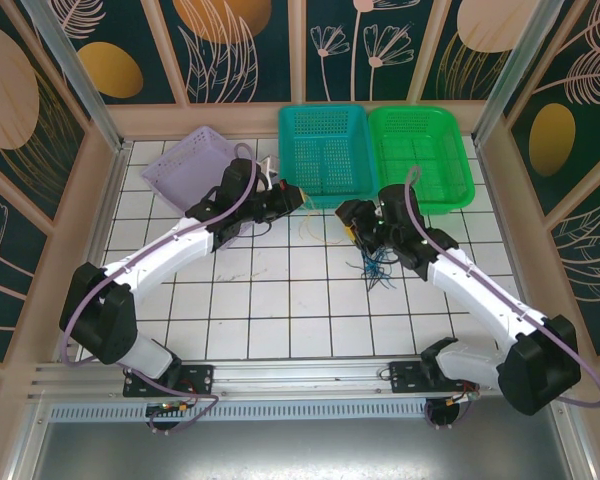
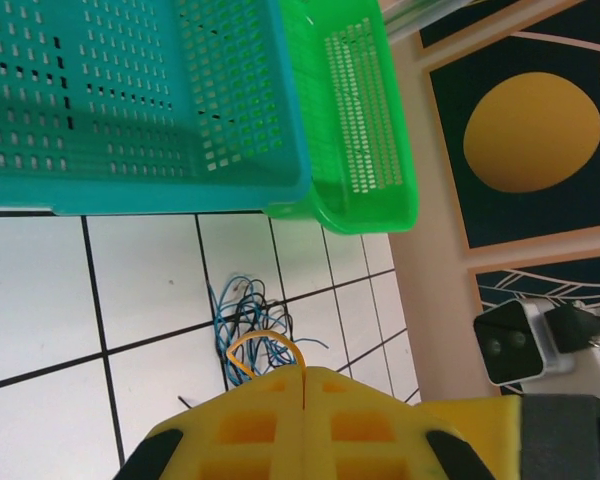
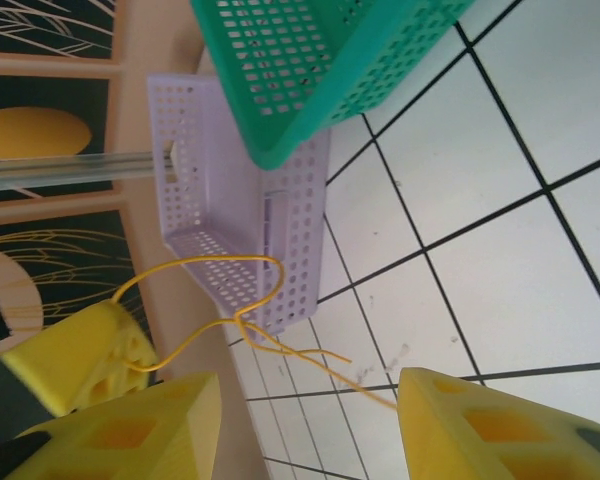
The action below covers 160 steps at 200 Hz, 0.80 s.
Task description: Untangle the cables
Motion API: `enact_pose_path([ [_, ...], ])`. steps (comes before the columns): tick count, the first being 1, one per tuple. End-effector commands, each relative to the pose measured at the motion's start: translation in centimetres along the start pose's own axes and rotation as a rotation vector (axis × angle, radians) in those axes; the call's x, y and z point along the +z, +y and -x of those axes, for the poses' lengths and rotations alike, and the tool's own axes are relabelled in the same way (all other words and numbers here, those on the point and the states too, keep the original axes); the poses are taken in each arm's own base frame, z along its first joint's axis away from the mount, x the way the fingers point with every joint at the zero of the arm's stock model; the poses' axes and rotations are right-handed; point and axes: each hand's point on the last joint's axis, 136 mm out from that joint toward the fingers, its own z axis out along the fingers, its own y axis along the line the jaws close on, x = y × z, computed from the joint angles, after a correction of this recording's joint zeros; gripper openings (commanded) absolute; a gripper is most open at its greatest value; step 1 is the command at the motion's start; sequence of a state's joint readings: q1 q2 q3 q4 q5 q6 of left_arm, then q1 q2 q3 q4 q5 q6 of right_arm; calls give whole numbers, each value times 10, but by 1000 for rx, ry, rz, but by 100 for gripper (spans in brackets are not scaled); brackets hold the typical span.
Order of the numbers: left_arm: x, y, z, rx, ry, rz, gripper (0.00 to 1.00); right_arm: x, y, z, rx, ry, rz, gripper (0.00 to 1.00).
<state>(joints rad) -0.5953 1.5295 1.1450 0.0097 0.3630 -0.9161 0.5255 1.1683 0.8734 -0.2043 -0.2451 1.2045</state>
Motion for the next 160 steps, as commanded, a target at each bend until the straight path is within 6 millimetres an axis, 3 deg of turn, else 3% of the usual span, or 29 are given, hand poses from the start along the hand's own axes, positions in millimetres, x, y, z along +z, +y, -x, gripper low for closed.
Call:
enact_pose_path([
  [1, -5, -15, 2, 43, -12, -78, 0, 1, 10, -2, 15, 1, 67, 50],
  [52, -1, -13, -3, 34, 9, -98, 0, 31, 34, -7, 114, 78, 204, 44],
  [119, 2, -15, -5, 23, 20, -120, 0, 51, 26, -16, 237, 125, 231, 34],
  [141, 2, -14, -7, 25, 27, -119, 0, 55, 27, -18, 242, 139, 230, 25],
  [160, 3, -12, -10, 29, 35, -119, 0, 55, 21, -17, 229, 128, 201, 8],
])
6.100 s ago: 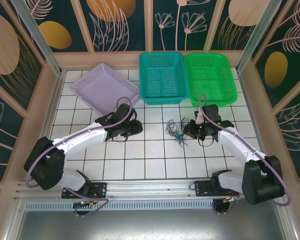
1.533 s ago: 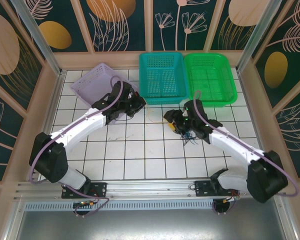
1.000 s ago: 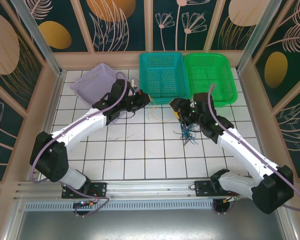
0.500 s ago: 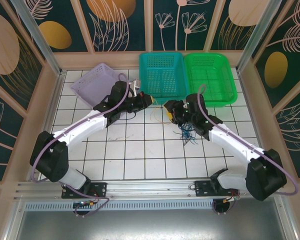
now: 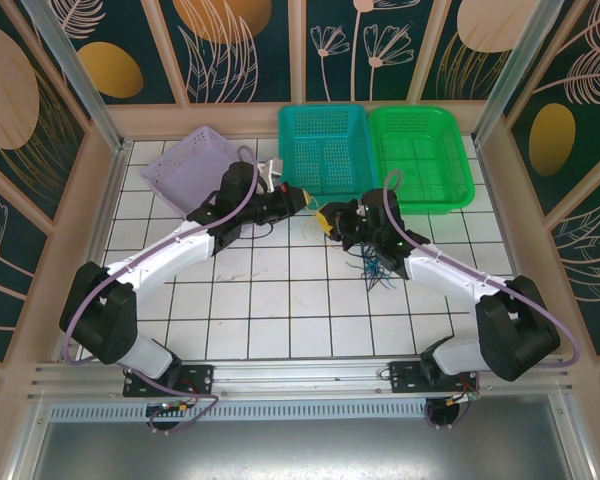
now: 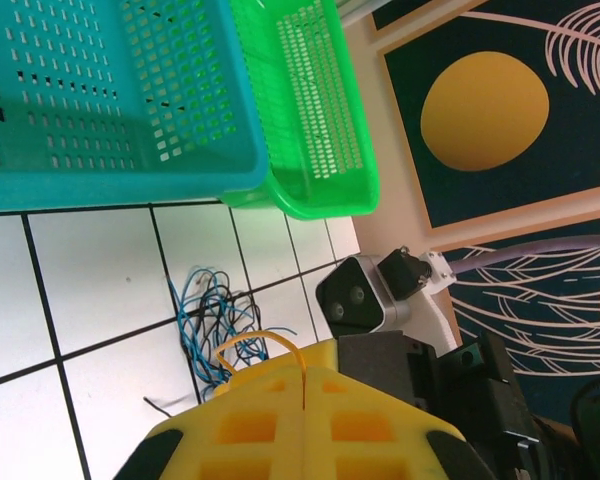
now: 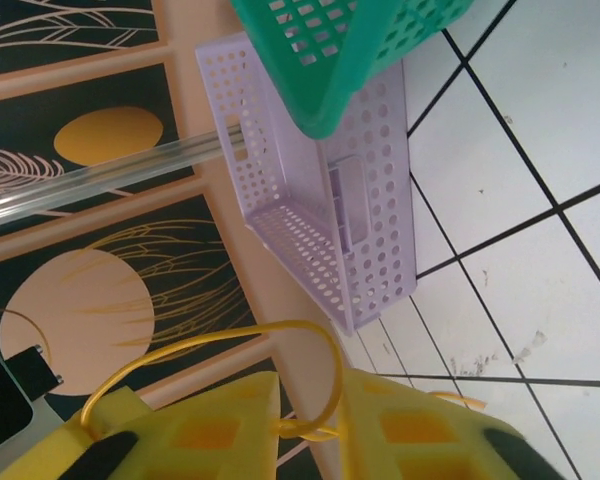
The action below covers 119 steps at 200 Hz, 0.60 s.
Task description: Untangle the cables
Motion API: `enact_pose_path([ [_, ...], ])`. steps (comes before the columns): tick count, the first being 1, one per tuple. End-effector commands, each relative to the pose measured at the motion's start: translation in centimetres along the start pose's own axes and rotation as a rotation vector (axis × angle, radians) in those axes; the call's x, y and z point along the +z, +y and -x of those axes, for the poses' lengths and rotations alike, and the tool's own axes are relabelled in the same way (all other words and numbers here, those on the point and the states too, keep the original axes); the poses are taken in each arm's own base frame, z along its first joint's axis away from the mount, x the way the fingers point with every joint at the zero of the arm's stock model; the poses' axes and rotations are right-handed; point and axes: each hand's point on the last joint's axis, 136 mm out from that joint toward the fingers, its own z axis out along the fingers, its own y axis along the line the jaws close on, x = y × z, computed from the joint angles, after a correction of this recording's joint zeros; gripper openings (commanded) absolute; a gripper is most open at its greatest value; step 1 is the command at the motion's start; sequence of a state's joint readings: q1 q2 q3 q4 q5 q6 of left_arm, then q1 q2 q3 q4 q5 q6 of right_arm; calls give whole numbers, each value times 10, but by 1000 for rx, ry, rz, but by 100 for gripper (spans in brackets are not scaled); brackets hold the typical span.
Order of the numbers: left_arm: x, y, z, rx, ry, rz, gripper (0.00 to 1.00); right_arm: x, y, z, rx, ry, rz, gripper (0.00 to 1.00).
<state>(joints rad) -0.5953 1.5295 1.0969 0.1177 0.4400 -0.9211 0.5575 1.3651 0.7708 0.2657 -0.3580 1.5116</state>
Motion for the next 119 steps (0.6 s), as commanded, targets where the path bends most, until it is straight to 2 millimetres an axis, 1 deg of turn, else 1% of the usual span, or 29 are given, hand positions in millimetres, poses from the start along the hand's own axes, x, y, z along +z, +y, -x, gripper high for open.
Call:
enact_pose_path([
  [1, 0, -3, -1, 12, 7, -28, 0, 0, 6, -3, -14, 9, 22, 7],
  [12, 0, -2, -4, 18, 22, -23, 0, -3, 2, 1, -57, -7, -8, 0],
  [25, 0, 2, -8, 43, 47, -2, 0, -8, -2, 1, -166, -11, -68, 0],
  [27, 0, 2, -9, 50, 52, 2, 0, -11, 0, 10, -180, -32, -73, 0],
  [31, -1, 4, -12, 60, 65, 13, 0, -14, 1, 17, -213, -46, -89, 0],
  [35, -1, 6, -14, 76, 78, 24, 0, -17, 1, 19, -275, -49, -106, 0],
  [42, 0, 13, -19, 96, 110, 49, 0, -21, 8, 22, -385, -41, -119, 0],
  [50, 0, 21, -26, 120, 150, 78, 0, -23, 13, 21, -508, -1, -141, 0],
  [62, -1, 28, -37, 152, 198, 96, 0, -24, 8, 20, -683, 74, -222, 0],
  [74, -3, 35, -45, 176, 235, 113, 0, -25, -1, 17, -833, 144, -305, 0],
  [79, -4, 38, -48, 184, 248, 120, 0, -26, -8, 18, -869, 170, -337, 0],
  [93, -5, 43, -53, 216, 276, 137, 0, -30, -15, 18, -993, 228, -374, 0],
  [104, -6, 47, -55, 232, 288, 147, 0, -33, -18, 19, -1085, 259, -405, 0],
  [119, -6, 49, -58, 244, 305, 146, 0, -37, -21, 25, -1200, 275, -458, 0],
])
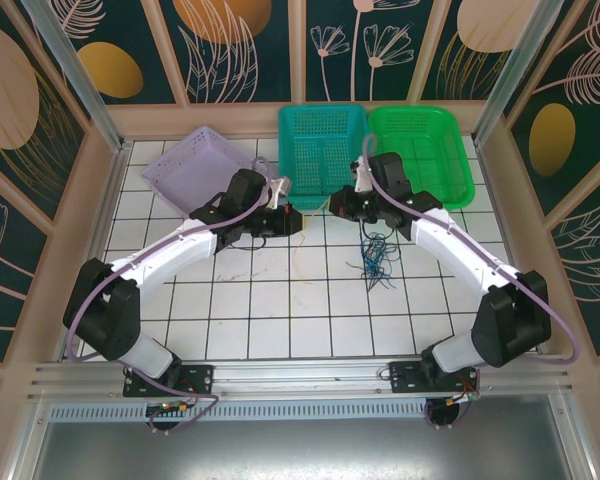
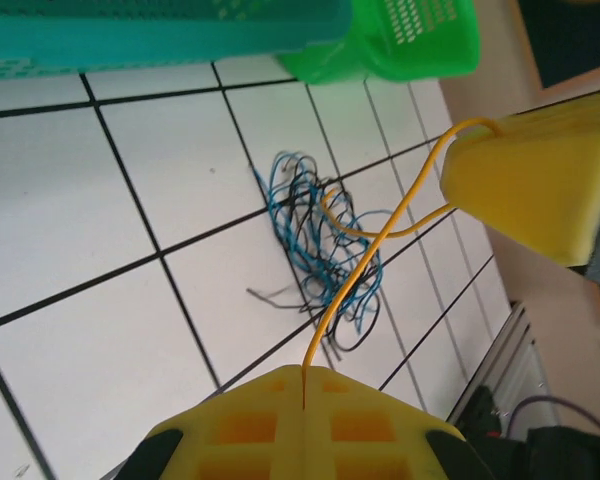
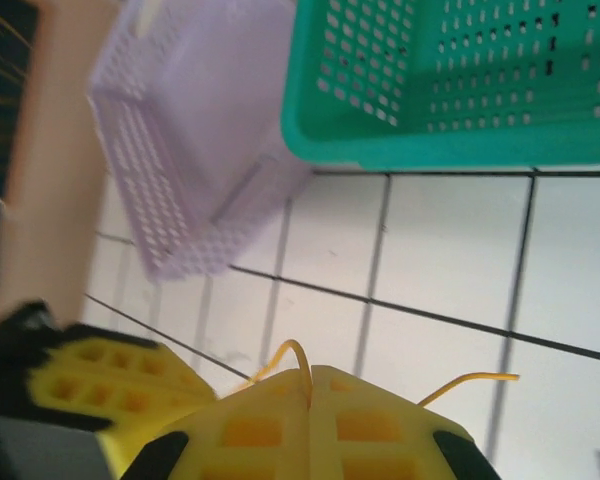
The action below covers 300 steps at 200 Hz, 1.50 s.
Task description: Untangle the cables
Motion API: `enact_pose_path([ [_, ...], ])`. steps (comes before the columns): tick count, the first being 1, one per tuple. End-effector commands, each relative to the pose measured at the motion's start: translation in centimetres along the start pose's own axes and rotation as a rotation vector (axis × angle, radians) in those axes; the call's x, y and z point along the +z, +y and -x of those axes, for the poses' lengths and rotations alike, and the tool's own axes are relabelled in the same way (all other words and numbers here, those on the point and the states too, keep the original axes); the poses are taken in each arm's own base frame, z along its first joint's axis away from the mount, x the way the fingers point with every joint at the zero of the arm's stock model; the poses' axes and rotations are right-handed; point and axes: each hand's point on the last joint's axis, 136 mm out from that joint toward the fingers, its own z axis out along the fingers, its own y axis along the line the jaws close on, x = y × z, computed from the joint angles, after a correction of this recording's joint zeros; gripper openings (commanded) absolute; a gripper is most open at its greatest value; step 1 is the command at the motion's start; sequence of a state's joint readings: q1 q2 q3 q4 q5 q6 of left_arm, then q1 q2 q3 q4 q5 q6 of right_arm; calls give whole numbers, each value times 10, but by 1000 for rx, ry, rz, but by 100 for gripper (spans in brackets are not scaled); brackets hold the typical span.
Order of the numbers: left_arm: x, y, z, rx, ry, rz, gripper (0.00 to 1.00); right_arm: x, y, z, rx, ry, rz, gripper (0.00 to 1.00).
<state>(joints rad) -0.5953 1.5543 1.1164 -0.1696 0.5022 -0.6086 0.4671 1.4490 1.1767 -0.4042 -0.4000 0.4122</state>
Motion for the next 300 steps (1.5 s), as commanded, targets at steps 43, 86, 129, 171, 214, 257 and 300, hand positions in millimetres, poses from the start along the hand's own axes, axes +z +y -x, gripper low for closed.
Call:
enact_pose_path([
  [43, 2, 5, -18, 87, 102, 9, 0, -7, -34, -24, -663, 180, -271, 0],
  [86, 3, 3, -9, 81, 96, 29, 0, -3, -52, -25, -849, 186, -437, 14],
  [129, 3, -2, 12, 29, 23, 38, 0, -21, -21, -11, -458, 20, -278, 42],
  [171, 2, -8, 22, 3, -15, 23, 0, -30, -28, -26, 456, -40, -83, 48],
  [214, 1, -9, 22, 14, -32, 6, 0, -6, 1, -71, 1238, 65, 271, 51],
  [257, 2, -6, 17, 27, -35, 6, 0, -20, 33, -35, 1409, -48, 403, 75],
  [300, 2, -10, 16, 43, -42, 4, 0, -17, 50, -16, 1495, -58, 510, 75],
])
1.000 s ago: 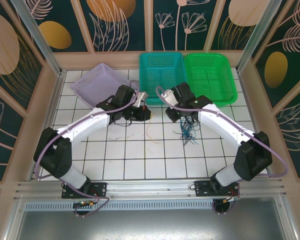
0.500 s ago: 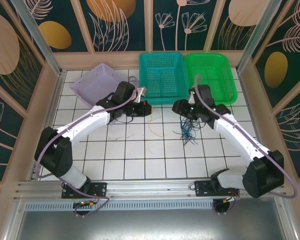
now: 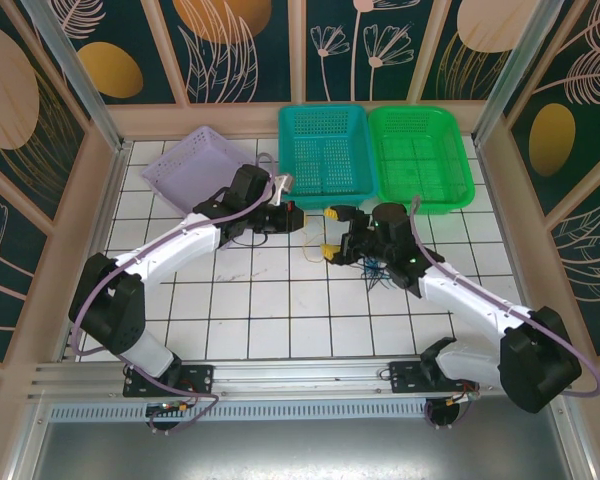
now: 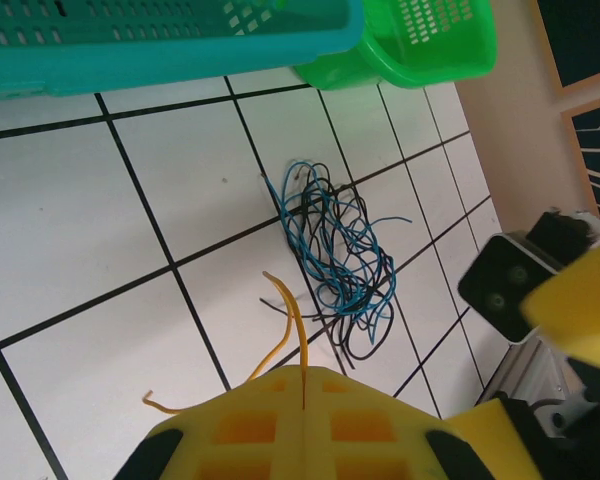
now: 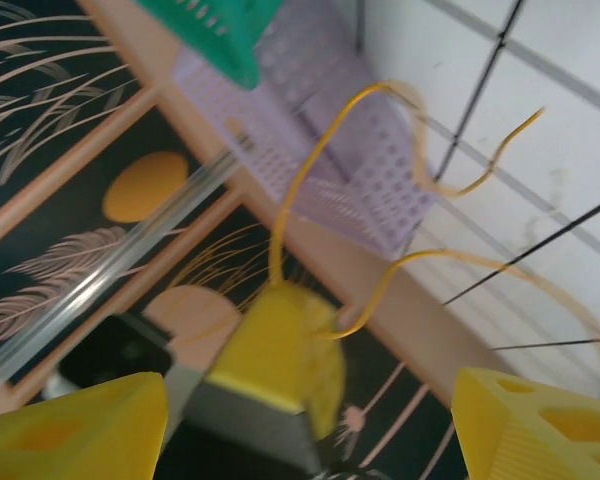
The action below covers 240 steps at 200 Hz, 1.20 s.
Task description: Untangle the cables
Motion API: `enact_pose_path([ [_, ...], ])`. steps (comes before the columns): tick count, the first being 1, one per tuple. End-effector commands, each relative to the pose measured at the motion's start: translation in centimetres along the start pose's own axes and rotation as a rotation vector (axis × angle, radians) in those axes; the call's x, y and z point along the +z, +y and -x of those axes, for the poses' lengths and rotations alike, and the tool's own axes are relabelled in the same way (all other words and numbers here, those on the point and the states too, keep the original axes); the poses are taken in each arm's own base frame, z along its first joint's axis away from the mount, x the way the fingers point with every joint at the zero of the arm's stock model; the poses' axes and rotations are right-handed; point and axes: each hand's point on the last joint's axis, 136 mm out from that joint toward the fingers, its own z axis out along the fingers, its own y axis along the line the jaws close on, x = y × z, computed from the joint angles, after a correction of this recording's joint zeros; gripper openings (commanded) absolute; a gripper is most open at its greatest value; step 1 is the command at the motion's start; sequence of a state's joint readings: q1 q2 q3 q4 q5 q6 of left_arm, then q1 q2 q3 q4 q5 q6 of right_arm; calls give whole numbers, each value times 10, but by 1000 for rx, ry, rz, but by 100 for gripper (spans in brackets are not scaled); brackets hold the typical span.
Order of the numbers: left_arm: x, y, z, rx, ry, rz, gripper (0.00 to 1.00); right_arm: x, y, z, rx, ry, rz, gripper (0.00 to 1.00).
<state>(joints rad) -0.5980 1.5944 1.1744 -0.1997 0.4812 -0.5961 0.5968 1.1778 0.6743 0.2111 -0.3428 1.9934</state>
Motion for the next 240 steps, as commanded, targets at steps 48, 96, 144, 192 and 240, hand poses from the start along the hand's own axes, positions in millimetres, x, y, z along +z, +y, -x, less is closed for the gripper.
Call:
enact_pose_path([
  [48, -8, -21, 7, 55, -48, -43, 0, 33, 37, -10, 144, 78, 112, 69],
  [96, -16, -42, 4, 75, -50, -100, 0, 54, 36, 21, 147, 39, 122, 62],
  [144, -18, -46, -14, 80, -6, -113, 0, 51, 53, 65, 69, -28, 113, 52],
  [192, -20, -46, -15, 72, -12, -109, 0, 49, 47, 70, 32, -32, 65, 23],
  [240, -18, -45, -19, 68, -3, -107, 0, 36, 52, 81, -26, -88, 67, 2],
])
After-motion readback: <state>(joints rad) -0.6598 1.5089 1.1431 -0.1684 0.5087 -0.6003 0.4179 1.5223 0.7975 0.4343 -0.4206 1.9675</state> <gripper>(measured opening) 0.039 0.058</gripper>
